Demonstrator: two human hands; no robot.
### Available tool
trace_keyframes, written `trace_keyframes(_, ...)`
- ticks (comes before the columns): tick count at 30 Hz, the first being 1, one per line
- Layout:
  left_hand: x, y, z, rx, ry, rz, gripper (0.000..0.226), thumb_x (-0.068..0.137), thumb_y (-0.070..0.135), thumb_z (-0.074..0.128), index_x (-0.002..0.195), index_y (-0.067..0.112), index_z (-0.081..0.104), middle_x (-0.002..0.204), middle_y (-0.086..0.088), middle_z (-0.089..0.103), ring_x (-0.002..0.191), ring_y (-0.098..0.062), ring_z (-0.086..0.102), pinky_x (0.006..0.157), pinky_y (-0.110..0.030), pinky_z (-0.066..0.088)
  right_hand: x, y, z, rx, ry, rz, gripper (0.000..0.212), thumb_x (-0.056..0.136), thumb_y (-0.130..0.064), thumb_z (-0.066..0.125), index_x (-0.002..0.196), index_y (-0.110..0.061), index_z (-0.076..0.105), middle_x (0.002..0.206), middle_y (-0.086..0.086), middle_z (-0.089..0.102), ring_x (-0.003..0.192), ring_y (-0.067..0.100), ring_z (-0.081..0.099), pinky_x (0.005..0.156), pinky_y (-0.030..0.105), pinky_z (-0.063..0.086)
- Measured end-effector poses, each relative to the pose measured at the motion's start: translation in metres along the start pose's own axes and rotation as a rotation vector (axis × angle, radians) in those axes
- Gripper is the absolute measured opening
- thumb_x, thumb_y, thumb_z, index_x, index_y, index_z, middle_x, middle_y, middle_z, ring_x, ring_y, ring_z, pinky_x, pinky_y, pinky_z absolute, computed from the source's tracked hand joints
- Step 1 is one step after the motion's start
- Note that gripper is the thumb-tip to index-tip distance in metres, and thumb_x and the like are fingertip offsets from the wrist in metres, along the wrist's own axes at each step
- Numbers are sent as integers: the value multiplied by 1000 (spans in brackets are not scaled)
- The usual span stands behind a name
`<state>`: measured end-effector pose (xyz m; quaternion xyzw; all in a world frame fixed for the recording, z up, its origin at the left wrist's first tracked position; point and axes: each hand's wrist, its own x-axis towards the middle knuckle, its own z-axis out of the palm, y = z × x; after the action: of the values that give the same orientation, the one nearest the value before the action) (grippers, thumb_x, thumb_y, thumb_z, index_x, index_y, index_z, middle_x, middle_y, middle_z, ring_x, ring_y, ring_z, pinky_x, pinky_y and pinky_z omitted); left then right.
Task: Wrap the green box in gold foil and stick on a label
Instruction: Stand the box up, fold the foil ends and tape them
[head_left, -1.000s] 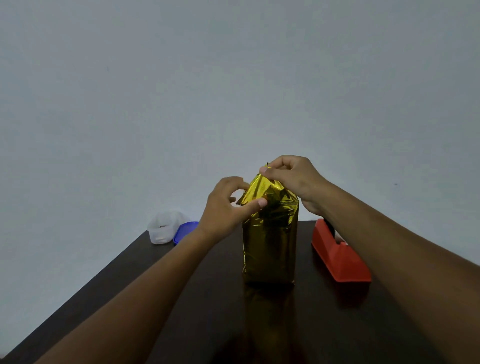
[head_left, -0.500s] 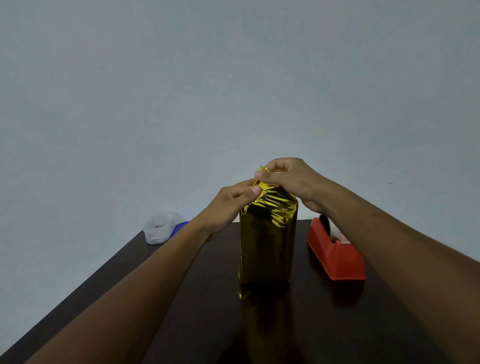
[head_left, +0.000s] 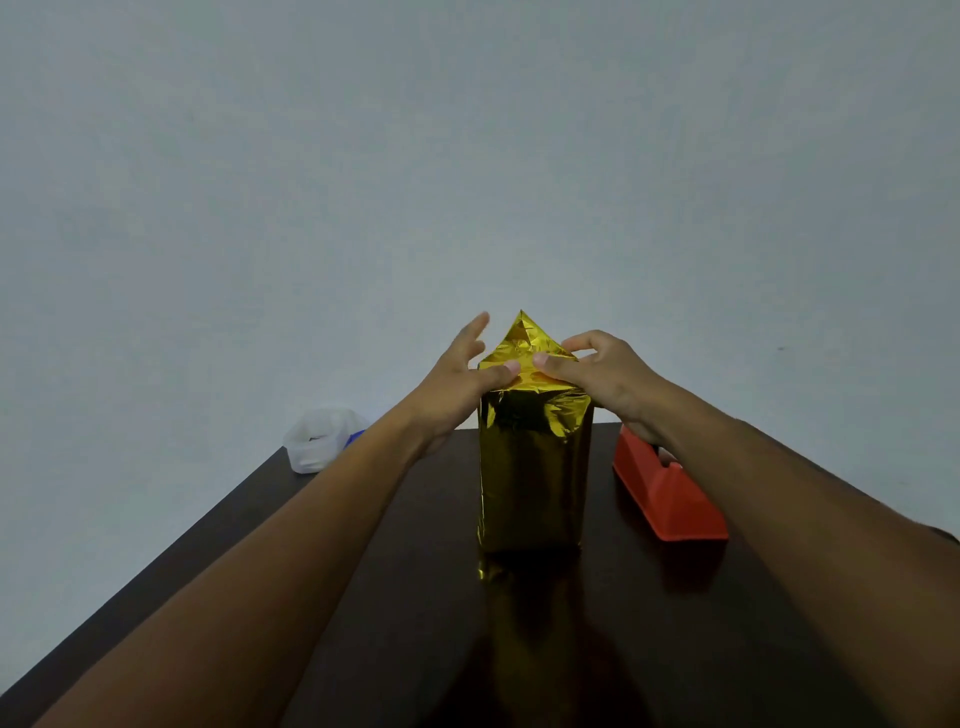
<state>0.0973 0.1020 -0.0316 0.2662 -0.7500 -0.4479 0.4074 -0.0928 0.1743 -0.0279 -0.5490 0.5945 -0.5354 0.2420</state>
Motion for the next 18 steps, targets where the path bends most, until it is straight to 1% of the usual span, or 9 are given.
trace_keyframes(2, 8, -1, -2, -37, -2, -101, 99, 85, 35, 78, 161, 31, 16, 162, -10, 30, 142, -27, 41, 114, -40, 38, 0, 1, 3, 21, 25, 19, 72, 72, -56, 84, 127, -19, 57, 123, 8, 63, 112, 23, 65, 103, 43, 51)
trace_keyframes(4, 12, -1, -4, -61, -24, -180, 106, 78, 36, 80, 161, 22, 16, 158, -14, 37, 139, -29, 46, 118, -46, 35, 1, -1, 5, 27, 34, 41, 85, 59, -64, 85, 124, -14, 60, 121, 9, 66, 113, 25, 65, 104, 46, 50)
trace_keyframes(7, 13, 1, -5, -57, -37, -201, 94, 85, 28, 79, 159, 13, 24, 148, -14, 50, 131, -29, 54, 116, -47, 38, 8, 3, 4, 45, 10, 84, 97, 36, -75, 86, 104, -8, 70, 109, 12, 73, 109, 29, 68, 104, 51, 51)
trace_keyframes(9, 13, 3, -7, -68, -40, -206, 81, 91, 21, 74, 157, 11, 28, 144, -15, 53, 126, -28, 58, 114, -46, 41, 10, 3, 3, 80, -4, 125, 101, 27, -75, 90, 102, -10, 69, 110, 11, 73, 110, 30, 67, 103, 51, 51)
trace_keyframes(11, 14, 4, -9, -58, -58, -203, 77, 91, 19, 74, 155, 9, 33, 141, -15, 56, 123, -28, 61, 113, -46, 43, 7, -2, 4, 98, 1, 144, 78, 49, -61, 93, 103, -11, 68, 110, 11, 72, 110, 30, 67, 100, 50, 54)
trace_keyframes(13, 14, 7, -10, -20, -81, -192, 72, 86, 25, 74, 149, 8, 45, 134, -15, 63, 120, -25, 64, 109, -41, 47, 8, -2, 5, 84, 37, 145, 57, 66, -50, 90, 102, -10, 68, 110, 12, 72, 108, 29, 67, 98, 48, 55)
trace_keyframes(15, 14, 14, -7, 36, -68, -184, 58, 84, 39, 70, 133, 9, 61, 123, -15, 70, 113, -25, 68, 104, -39, 50, 7, -3, 6, 72, 63, 145, 51, 69, -48, 89, 99, -11, 69, 109, 10, 72, 106, 26, 66, 94, 42, 56)
trace_keyframes(17, 15, 20, -2, 90, -25, -220, 65, 74, 62, 72, 118, 15, 70, 114, -10, 74, 110, -27, 69, 105, -46, 49, 7, -5, 7, 64, 72, 147, 48, 71, -47, 88, 96, -11, 69, 105, 7, 72, 98, 22, 65, 81, 33, 53)
trace_keyframes(18, 15, 22, 1, 131, -7, -230, 69, 70, 68, 72, 114, 15, 72, 111, -9, 75, 108, -28, 70, 105, -48, 49, 5, -6, 7, 64, 73, 146, 47, 72, -45, 88, 97, -11, 69, 102, 7, 72, 94, 20, 64, 74, 30, 50)
